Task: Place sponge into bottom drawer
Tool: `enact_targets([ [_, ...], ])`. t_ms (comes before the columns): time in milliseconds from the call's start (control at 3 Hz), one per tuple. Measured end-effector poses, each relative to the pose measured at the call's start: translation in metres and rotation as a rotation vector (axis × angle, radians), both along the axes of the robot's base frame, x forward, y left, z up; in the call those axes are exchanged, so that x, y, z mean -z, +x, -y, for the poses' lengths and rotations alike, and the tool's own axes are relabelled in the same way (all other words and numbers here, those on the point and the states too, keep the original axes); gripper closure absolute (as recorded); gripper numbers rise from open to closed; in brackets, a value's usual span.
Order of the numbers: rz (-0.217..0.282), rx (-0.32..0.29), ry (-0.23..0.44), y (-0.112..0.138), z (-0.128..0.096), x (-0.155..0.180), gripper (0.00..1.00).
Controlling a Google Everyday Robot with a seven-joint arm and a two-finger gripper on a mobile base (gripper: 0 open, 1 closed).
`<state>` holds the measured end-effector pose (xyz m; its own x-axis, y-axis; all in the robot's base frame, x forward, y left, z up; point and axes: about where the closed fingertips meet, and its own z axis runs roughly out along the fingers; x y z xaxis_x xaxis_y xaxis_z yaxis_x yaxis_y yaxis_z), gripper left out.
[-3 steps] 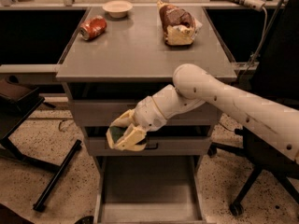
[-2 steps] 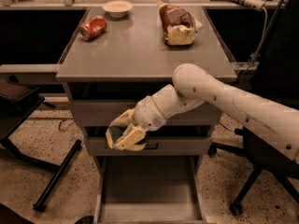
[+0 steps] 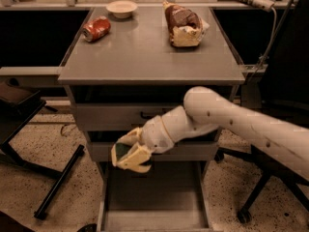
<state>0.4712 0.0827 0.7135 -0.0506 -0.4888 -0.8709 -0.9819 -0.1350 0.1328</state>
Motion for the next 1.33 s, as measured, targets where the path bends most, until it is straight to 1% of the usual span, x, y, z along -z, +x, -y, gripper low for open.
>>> enact_targets([
  [333,-0.081,0.107,0.108,-0.040,-0.001,0.053,1.00],
  [667,-0.054,0.169,0.209,-0.046,-0.022,0.115,1.00],
  [1000,-0.063,0.232,0.237,-0.036,-0.028,0.146,1.00],
  [1333,-0.066,0.232,0.237,-0.036,-0.029,0.146,1.00],
])
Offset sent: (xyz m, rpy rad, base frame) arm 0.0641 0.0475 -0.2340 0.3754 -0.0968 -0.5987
